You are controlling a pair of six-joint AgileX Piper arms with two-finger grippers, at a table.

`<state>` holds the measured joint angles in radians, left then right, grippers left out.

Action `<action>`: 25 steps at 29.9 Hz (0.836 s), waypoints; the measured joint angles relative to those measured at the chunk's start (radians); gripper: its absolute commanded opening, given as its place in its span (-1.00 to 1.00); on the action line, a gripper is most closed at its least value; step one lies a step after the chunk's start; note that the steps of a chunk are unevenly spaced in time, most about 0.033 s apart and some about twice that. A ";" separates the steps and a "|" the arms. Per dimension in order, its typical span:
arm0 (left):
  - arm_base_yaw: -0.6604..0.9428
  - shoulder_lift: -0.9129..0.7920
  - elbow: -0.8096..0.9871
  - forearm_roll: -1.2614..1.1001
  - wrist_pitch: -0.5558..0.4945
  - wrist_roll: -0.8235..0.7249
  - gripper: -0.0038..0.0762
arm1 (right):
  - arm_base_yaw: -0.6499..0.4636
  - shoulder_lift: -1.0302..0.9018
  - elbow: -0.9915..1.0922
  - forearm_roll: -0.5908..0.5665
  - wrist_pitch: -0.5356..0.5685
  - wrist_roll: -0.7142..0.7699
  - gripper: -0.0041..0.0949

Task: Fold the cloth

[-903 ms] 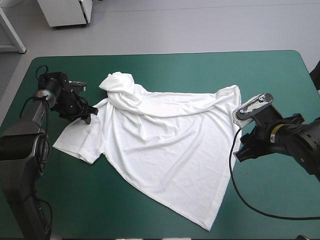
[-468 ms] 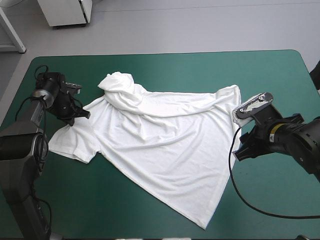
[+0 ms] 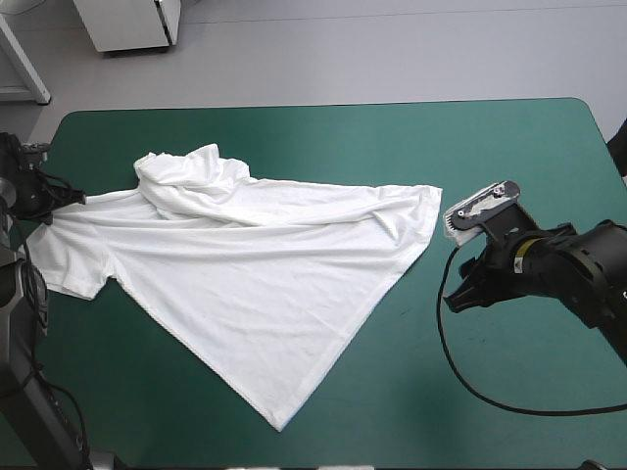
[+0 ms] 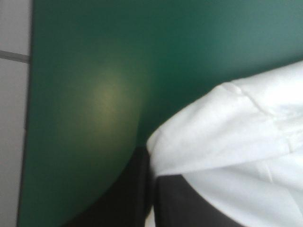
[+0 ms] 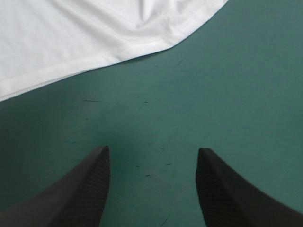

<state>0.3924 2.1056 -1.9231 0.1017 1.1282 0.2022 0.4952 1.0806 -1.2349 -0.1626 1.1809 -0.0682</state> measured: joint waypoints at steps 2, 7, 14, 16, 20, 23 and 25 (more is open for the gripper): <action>0.024 0.015 -0.055 -0.022 -0.008 -0.005 -0.96 | 0.000 0.000 0.000 0.004 -0.003 -0.001 -0.04; 0.048 0.059 -0.133 -0.068 -0.043 -0.007 -0.96 | 0.029 0.001 0.000 0.000 -0.003 -0.009 -0.05; 0.048 0.094 -0.145 -0.153 0.022 0.031 -0.71 | 0.059 0.025 0.000 -0.006 -0.003 -0.011 -0.05; 0.048 0.086 -0.145 -0.158 0.052 0.045 -0.42 | 0.059 0.025 0.000 -0.011 -0.003 -0.011 -0.05; 0.049 0.047 -0.145 -0.194 0.096 0.054 0.15 | 0.060 0.025 0.000 -0.012 0.003 -0.011 -0.05; 0.047 0.002 -0.143 -0.266 0.106 0.061 0.25 | 0.060 0.025 0.000 -0.012 0.006 -0.011 -0.05; 0.031 -0.045 -0.119 -0.306 0.105 0.077 0.25 | 0.060 0.025 0.000 -0.017 0.007 -0.011 -0.05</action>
<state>0.4230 2.0608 -2.0419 -0.2042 1.2328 0.2795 0.5547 1.1053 -1.2349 -0.1799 1.1878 -0.0794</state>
